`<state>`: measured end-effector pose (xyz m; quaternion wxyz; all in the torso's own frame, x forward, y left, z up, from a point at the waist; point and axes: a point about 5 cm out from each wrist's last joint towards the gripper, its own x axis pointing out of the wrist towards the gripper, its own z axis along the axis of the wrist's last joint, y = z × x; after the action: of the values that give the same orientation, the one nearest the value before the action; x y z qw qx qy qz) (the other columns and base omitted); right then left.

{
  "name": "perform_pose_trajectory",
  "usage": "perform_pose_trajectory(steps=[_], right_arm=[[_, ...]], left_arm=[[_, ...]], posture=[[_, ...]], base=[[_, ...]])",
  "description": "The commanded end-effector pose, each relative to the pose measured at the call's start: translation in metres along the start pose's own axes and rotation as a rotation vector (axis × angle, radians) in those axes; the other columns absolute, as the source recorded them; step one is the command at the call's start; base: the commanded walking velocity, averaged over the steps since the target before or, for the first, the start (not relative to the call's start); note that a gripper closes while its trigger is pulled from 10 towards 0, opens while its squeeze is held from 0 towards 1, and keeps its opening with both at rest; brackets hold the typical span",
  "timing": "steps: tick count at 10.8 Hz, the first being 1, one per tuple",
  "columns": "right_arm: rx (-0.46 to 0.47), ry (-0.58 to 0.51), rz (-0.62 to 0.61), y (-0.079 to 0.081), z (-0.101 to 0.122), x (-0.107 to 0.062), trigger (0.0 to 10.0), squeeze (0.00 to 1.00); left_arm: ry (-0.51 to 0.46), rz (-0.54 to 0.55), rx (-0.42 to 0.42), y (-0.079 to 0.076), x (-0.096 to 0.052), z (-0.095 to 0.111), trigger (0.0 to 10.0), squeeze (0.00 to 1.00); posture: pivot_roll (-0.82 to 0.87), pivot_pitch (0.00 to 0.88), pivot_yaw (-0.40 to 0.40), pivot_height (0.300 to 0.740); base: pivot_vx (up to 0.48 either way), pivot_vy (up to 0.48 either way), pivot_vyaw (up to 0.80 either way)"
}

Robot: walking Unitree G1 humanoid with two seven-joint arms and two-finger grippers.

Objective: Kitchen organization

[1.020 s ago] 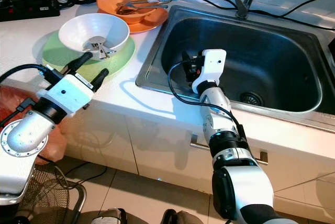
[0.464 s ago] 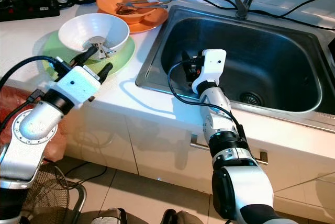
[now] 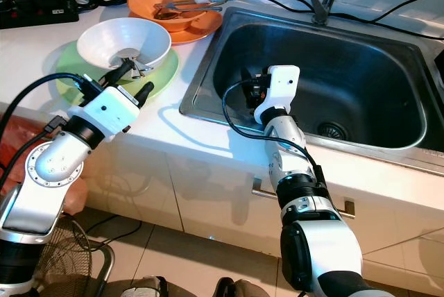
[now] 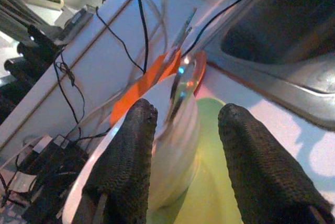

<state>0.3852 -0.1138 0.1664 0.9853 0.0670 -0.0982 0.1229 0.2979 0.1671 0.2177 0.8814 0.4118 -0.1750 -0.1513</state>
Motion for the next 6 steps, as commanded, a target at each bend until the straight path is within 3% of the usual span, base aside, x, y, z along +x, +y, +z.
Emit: perform_pose_trajectory(steps=[1, 3, 4, 5, 6], right_arm=[[0.028, 0.093, -0.010, -0.0004, -0.0224, -0.0104, 10.0, 0.00], [0.030, 0.094, -0.007, 0.0010, -0.0234, -0.0109, 10.0, 0.00], [0.031, 0.094, -0.007, 0.0013, -0.0239, -0.0112, 10.0, 0.00], [0.033, 0.096, -0.009, 0.0016, -0.0244, -0.0114, 10.0, 0.00], [0.034, 0.096, -0.007, 0.0025, -0.0249, -0.0116, 10.0, 0.00]], left_arm=[[-0.022, -0.001, 0.008, -0.0012, 0.0055, 0.0034, 10.0, 0.00], [-0.029, 0.003, 0.009, -0.0022, 0.0097, 0.0042, 9.5, 0.00], [-0.027, 0.002, 0.009, -0.0033, 0.0105, 0.0031, 2.6, 0.00], [-0.028, 0.002, 0.009, -0.0036, 0.0116, 0.0025, 0.5, 0.00], [-0.033, 0.005, 0.009, -0.0036, 0.0136, 0.0031, 0.1, 0.00]], posture=[[0.14, 0.143, -0.070, 0.740], [0.14, 0.137, -0.066, 0.740], [0.14, 0.133, -0.063, 0.740], [0.14, 0.129, -0.061, 0.740], [0.14, 0.128, -0.060, 0.740]], base=[[0.000, 0.000, 0.00], [0.000, 0.000, 0.00], [0.000, 0.000, 0.00], [0.000, 0.000, 0.00], [0.000, 0.000, 0.00]])
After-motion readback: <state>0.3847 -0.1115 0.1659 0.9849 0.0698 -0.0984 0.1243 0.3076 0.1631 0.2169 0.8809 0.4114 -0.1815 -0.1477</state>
